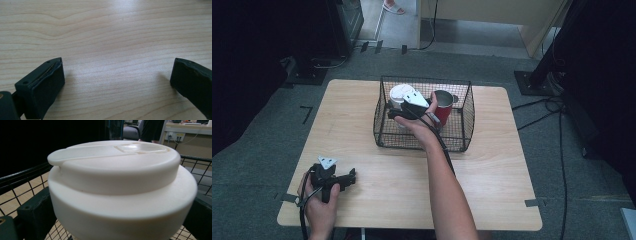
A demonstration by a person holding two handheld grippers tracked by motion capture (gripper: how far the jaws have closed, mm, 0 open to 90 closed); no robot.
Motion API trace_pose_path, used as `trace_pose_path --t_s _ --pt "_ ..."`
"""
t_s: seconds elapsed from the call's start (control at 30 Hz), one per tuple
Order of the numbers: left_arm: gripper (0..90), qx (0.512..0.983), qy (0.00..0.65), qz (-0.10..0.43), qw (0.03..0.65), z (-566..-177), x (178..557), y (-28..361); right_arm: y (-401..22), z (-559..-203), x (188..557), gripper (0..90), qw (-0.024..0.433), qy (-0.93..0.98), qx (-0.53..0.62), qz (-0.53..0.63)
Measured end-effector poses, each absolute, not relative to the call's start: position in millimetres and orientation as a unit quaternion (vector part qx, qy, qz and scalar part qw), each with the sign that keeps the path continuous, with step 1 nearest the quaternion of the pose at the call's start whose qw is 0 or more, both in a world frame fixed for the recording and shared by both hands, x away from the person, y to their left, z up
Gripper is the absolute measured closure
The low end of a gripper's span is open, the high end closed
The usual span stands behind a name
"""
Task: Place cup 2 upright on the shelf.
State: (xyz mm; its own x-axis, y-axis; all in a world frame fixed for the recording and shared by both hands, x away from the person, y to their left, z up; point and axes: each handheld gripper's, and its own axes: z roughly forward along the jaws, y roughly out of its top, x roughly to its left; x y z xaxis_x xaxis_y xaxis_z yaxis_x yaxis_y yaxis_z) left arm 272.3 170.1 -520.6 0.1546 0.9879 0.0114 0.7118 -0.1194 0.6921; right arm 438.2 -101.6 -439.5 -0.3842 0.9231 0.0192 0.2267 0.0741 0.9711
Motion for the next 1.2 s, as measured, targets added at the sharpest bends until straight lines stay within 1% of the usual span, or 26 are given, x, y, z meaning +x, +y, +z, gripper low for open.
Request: trace_pose_path --t_s 0.07,0.13,0.4,0.57,1.2 --pt "0.0 0.706 0.602 0.247 0.280 -520.6 272.3 170.1 -102.5 -438.9 437.5 1.2 0.335 0.652 0.440 0.518" --pt "0.0 0.706 0.602 0.247 0.280 -520.6 272.3 170.1 -104.0 -439.0 436.4 0.0 0.348 0.655 0.428 0.516" --pt "0.0 0.707 0.601 0.247 0.280 -520.7 272.3 170.0 -111.5 -429.6 431.2 0.0 0.344 0.655 0.411 0.532" --pt "0.0 0.707 0.601 0.247 0.280 -520.6 272.3 169.9 -117.7 -422.3 428.2 0.0 0.355 0.657 0.395 0.535" --pt "0.0 0.709 0.599 0.245 0.279 -520.5 272.2 170.0 -142.3 -381.1 417.4 0.0 0.387 0.647 0.388 0.530"
